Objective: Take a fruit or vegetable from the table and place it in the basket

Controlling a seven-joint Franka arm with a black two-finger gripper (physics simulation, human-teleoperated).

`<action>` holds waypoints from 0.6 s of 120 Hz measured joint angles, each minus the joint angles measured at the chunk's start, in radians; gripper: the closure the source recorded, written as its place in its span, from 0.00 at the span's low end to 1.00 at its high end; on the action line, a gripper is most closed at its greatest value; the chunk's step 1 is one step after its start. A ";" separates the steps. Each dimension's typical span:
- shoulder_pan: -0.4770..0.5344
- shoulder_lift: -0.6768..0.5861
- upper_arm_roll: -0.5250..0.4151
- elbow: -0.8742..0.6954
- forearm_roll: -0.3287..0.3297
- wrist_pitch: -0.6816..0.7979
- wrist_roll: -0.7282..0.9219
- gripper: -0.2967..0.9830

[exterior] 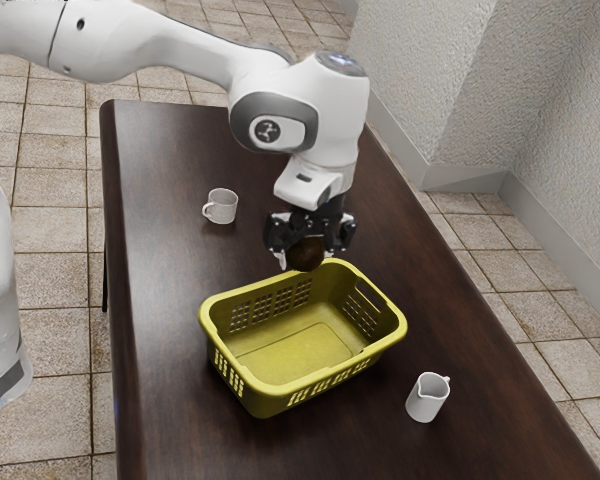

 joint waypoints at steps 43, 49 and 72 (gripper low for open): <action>0.004 0.037 -0.091 0.013 -0.026 -0.015 -0.040 0.60; 0.004 0.038 -0.100 0.013 -0.023 -0.018 -0.043 0.51; 0.005 0.040 -0.107 0.013 -0.019 -0.028 -0.053 0.30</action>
